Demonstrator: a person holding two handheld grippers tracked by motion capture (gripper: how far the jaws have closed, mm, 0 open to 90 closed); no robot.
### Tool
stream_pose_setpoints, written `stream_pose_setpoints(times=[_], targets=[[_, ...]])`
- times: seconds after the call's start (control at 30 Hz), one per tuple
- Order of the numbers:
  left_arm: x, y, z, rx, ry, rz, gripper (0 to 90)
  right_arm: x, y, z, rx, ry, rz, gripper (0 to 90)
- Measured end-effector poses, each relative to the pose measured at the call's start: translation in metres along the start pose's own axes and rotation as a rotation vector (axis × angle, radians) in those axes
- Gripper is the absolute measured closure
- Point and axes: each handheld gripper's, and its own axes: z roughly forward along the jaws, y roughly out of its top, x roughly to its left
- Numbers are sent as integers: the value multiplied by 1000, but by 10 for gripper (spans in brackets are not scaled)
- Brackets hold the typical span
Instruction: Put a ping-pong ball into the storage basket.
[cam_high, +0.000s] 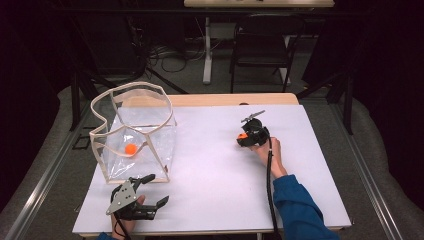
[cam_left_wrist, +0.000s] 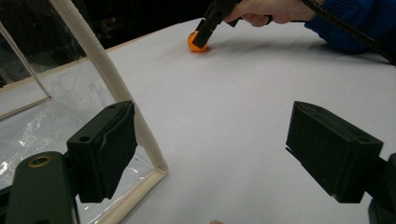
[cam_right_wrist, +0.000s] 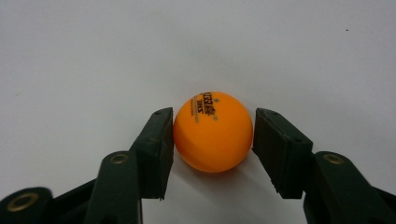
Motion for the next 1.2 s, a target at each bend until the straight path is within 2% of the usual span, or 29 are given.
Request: stream_pose_setpoints(times=[0.07,0.1,0.17,0.27,0.43,0.83,1.2], targets=[[0,0,0,1,-2,1,161,1,1,-2,33,-10,-4,504],[0,0,0,1,-3,2,161,1,1,-2,33,-10,-4,504],[0,0,0,2,-2,0,161,1,0,0,2,-2,-1,505],[0,0,0,2,0,-1,161,0,0,-1,6,1,-7,506],[0,0,1,1,-1,1,161,2,1,-7,-19,24,11,505],[0,0,1,0,1,3,161,6,3,-23,-58,12,-6,506],[0,0,1,-3,1,4,161,12,2,-31,-83,6,-20,505]])
